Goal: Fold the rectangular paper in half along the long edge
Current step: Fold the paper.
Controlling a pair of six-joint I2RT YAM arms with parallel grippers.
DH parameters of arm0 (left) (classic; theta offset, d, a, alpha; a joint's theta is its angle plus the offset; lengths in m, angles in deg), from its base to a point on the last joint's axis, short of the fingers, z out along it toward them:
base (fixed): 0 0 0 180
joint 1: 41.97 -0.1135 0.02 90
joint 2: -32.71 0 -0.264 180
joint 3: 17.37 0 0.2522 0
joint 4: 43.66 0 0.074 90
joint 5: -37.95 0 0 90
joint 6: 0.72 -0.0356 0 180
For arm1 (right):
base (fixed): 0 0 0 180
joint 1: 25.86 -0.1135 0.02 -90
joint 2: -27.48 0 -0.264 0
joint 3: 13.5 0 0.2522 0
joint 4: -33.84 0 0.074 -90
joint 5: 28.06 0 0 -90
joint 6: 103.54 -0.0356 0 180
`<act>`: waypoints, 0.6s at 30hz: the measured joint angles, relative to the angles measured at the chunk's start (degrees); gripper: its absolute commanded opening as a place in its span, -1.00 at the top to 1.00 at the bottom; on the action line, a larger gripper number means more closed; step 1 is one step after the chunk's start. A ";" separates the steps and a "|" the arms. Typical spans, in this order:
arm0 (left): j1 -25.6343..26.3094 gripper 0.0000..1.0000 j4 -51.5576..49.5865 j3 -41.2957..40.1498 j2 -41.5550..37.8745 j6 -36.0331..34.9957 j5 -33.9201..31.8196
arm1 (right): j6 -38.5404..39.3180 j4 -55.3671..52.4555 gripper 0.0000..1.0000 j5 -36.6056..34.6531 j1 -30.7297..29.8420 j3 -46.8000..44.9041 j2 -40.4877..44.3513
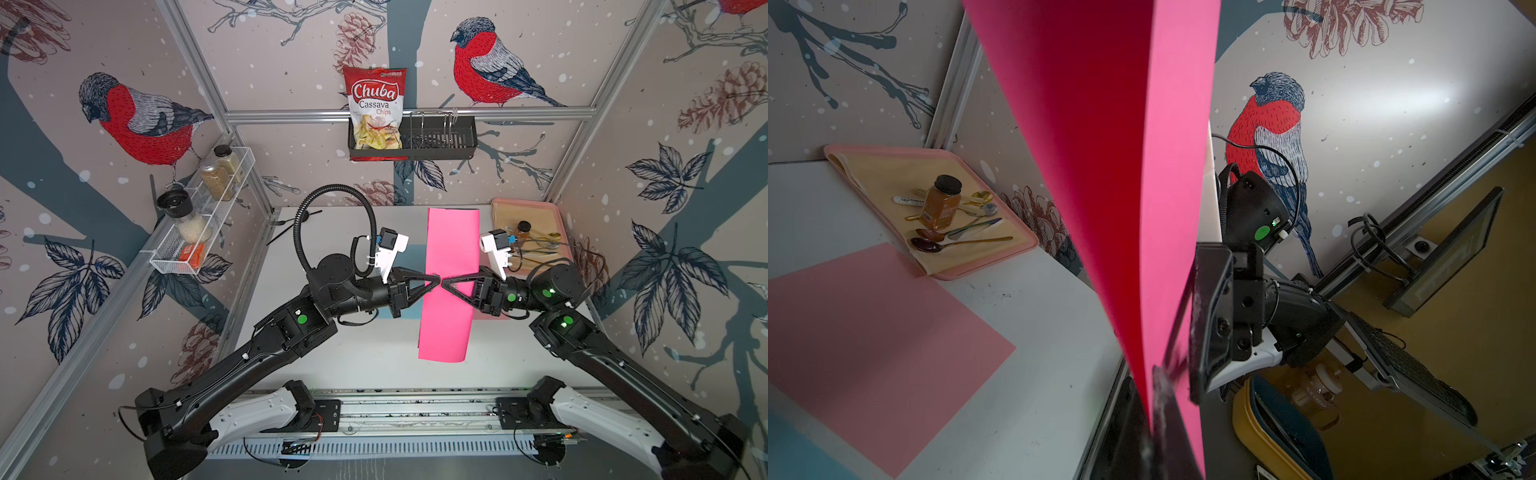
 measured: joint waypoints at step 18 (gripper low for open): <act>0.52 1.00 -3.45 0.83 -0.87 -1.53 -3.04 | 12.07 -19.82 0.37 -5.40 0.63 6.58 0.11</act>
